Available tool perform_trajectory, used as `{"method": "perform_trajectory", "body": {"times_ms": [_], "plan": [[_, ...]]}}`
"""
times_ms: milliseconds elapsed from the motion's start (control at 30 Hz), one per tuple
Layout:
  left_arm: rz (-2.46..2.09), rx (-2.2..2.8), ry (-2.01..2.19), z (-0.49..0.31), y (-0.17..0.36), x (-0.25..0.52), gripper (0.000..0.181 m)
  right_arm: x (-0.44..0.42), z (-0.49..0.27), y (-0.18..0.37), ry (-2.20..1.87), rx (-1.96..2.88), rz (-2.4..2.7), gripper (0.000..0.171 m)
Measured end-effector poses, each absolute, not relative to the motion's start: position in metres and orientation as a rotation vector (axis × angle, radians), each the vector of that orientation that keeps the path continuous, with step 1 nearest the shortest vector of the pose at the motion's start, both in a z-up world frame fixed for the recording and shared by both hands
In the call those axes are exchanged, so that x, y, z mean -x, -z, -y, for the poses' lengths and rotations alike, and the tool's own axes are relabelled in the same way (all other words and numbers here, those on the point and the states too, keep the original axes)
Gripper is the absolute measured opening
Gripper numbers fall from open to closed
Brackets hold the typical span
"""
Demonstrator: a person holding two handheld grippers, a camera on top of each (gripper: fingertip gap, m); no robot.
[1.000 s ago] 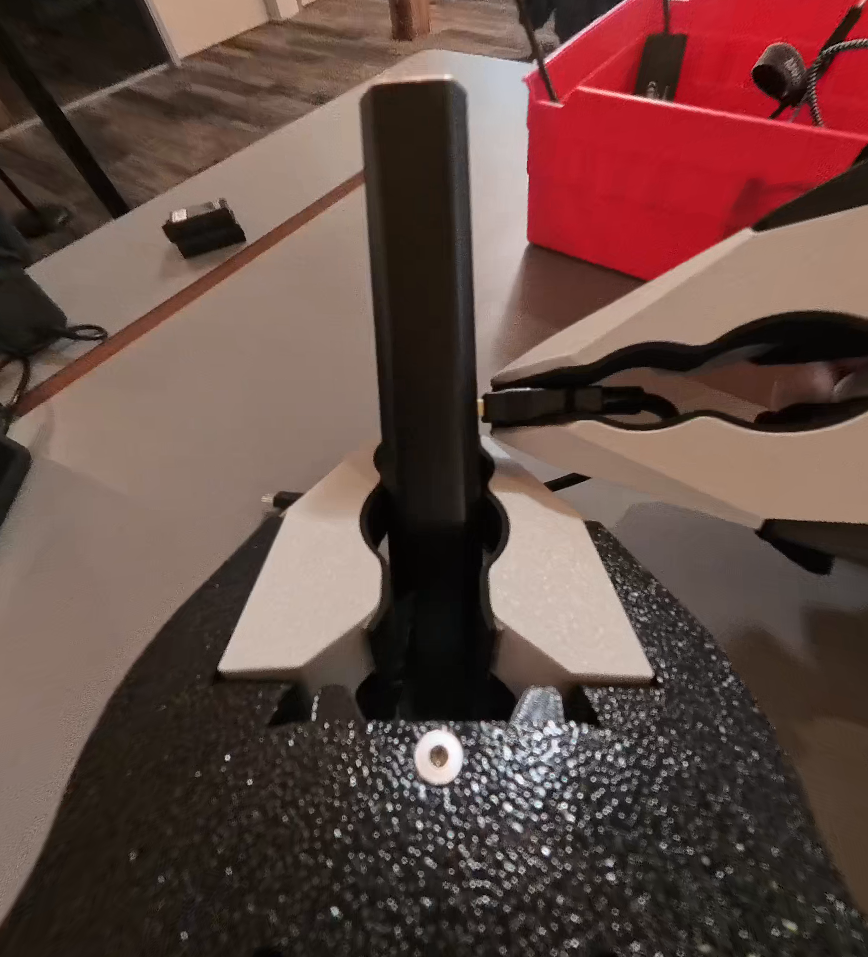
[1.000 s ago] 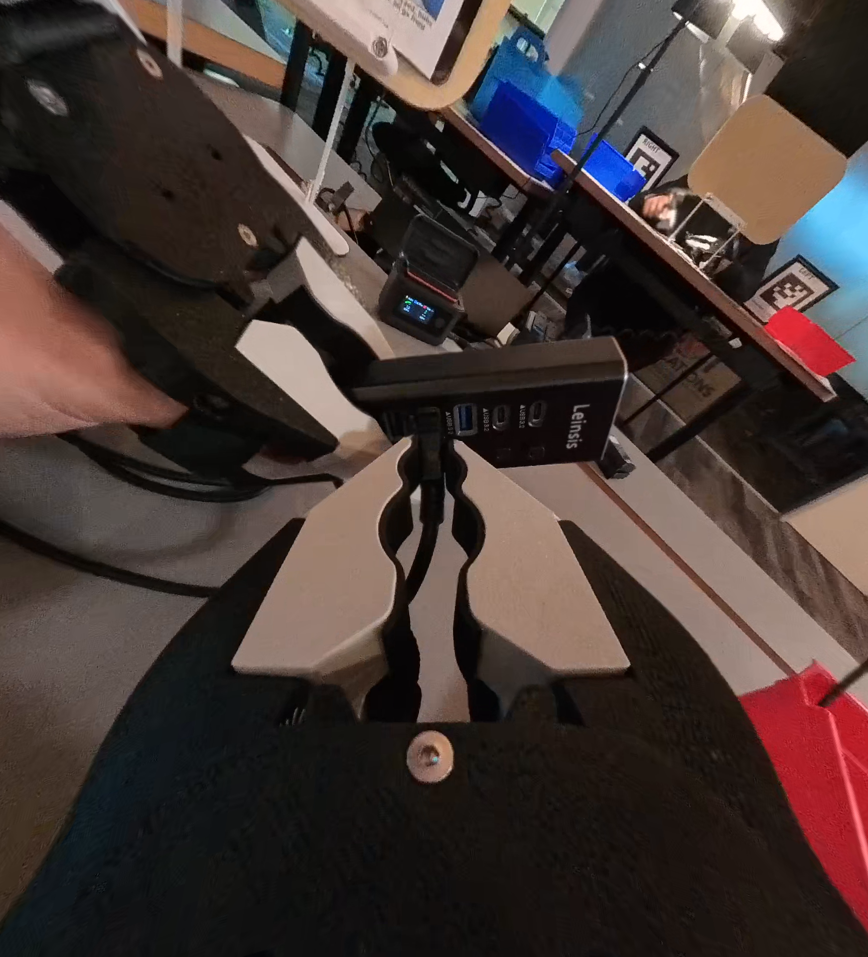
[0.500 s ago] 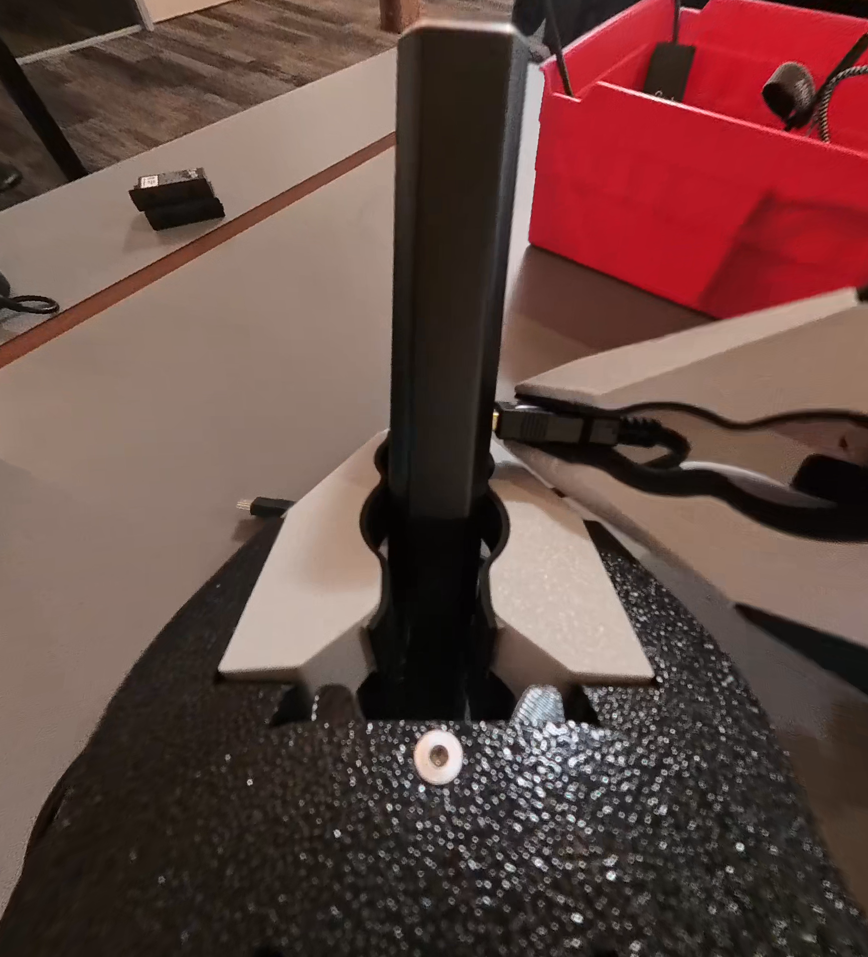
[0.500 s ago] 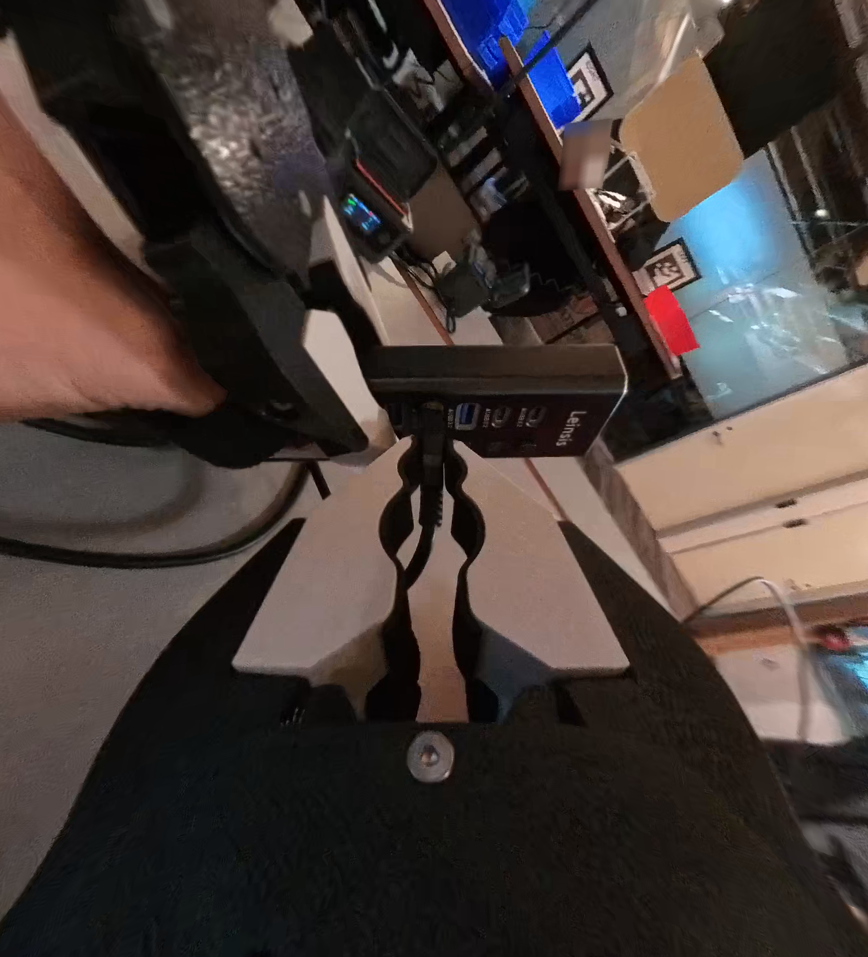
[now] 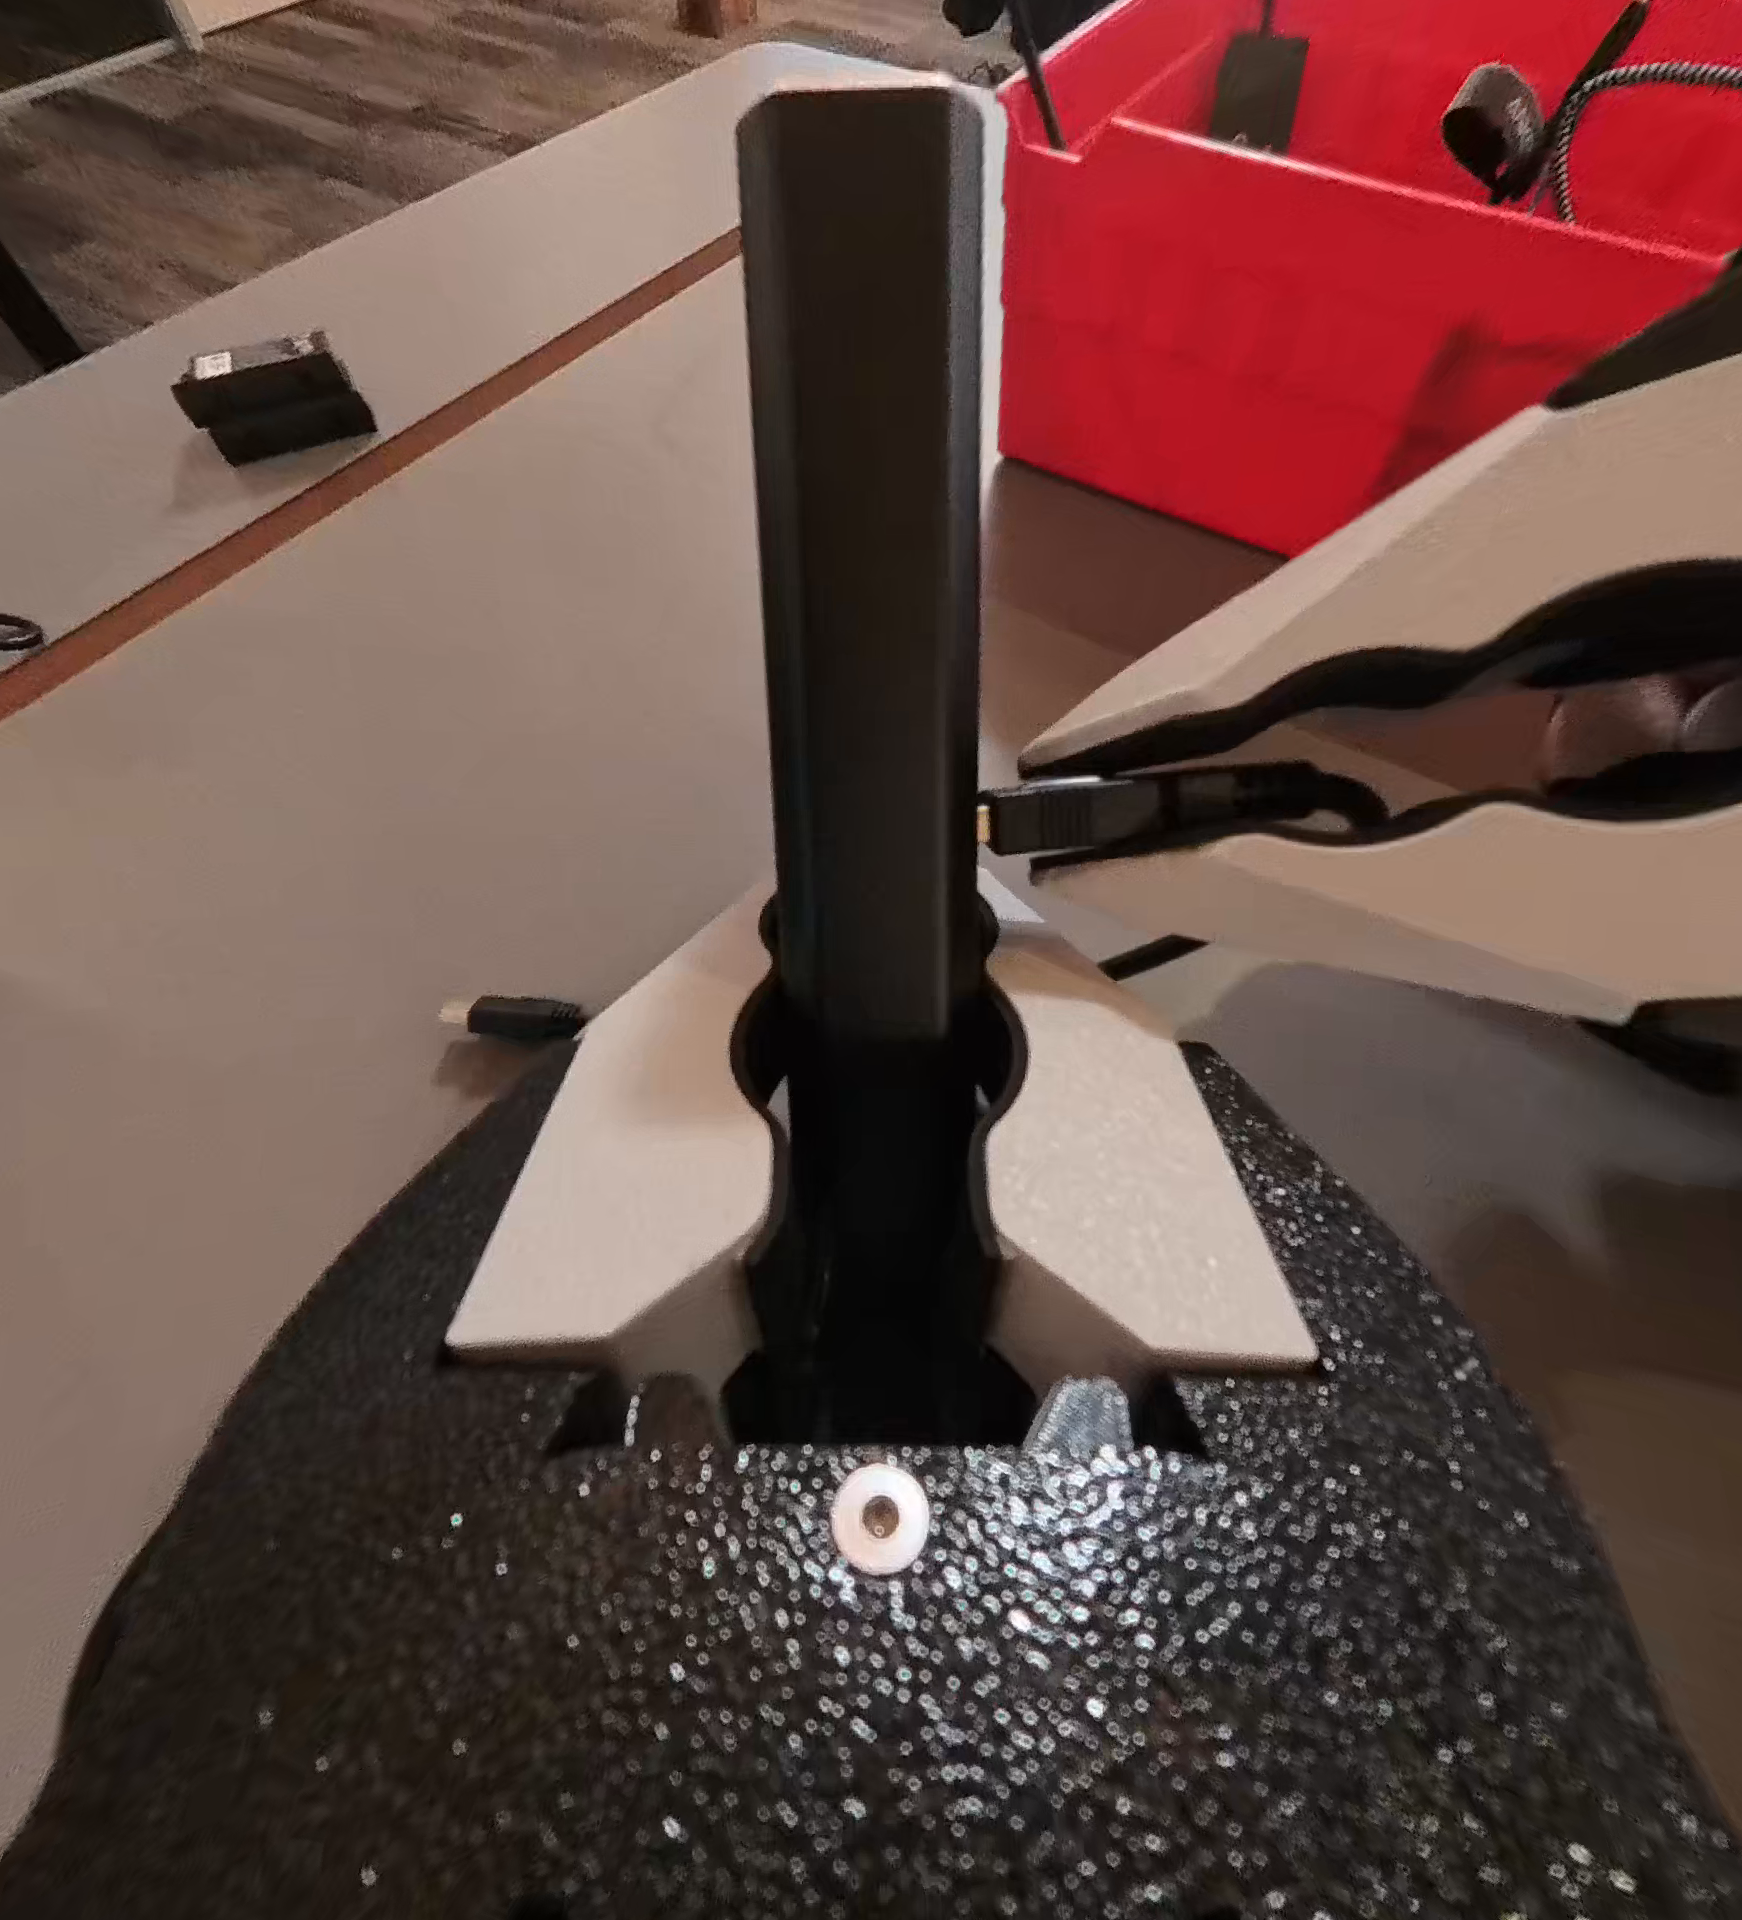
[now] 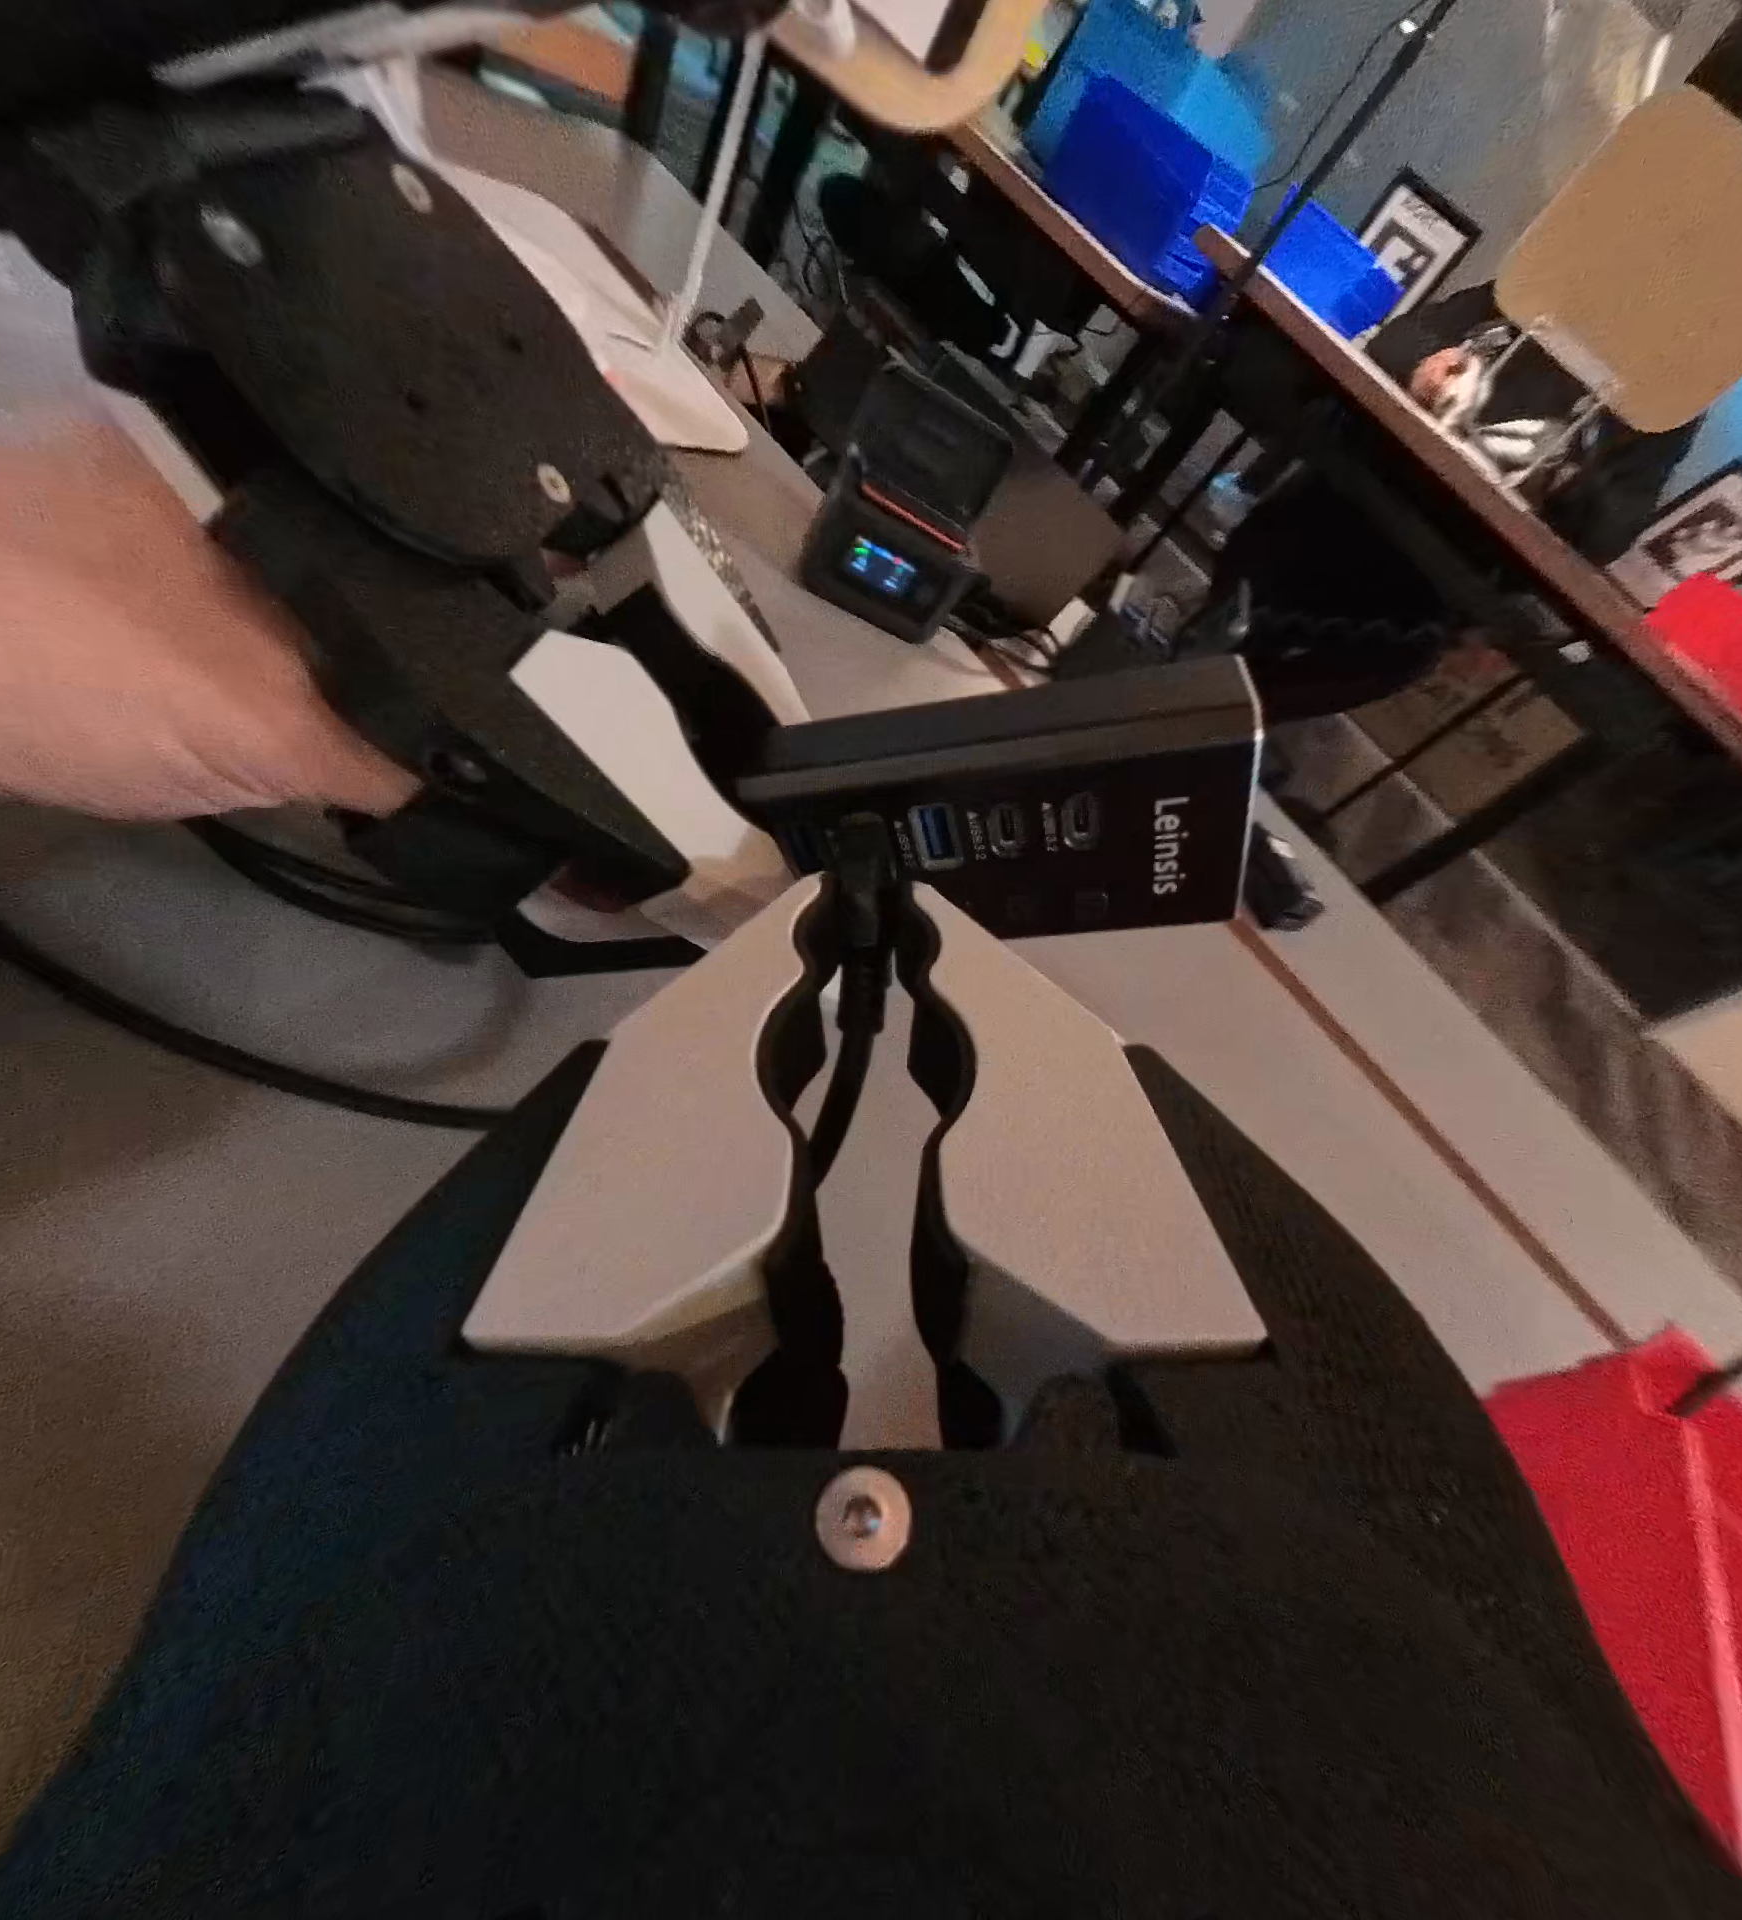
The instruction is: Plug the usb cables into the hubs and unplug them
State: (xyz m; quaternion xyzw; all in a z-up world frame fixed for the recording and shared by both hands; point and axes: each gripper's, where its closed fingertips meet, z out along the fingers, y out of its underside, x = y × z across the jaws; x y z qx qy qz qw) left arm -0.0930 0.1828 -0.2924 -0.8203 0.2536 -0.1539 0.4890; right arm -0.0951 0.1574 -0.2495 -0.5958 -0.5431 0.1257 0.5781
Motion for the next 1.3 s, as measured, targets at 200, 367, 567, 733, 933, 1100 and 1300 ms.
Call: {"method": "perform_trajectory", "body": {"times_ms": [200,367,567,733,933,1100,1300], "plan": [[-0.582,1.994,0.389,-0.189,0.294,0.095,0.027,0.096,-0.161,0.251,0.344,1.179,1.366,0.006],[-0.597,1.993,0.395,-0.181,0.293,0.097,0.026,0.099,-0.154,0.248,-0.215,1.331,1.314,0.007],[-0.627,1.987,0.380,-0.184,0.295,0.094,0.027,0.095,-0.154,0.251,0.237,1.188,1.373,0.006],[-0.643,1.957,0.364,-0.179,0.288,0.096,0.027,0.096,-0.147,0.245,0.059,1.212,1.352,0.006],[-0.635,1.970,0.416,-0.186,0.295,0.093,0.027,0.094,-0.152,0.251,0.358,1.141,1.387,0.006],[-0.633,1.957,0.446,-0.182,0.293,0.094,0.027,0.095,-0.147,0.248,0.022,1.252,1.317,0.006],[-0.623,1.947,0.487,-0.185,0.297,0.090,0.027,0.093,-0.148,0.251,0.222,1.166,1.356,0.005]]}}
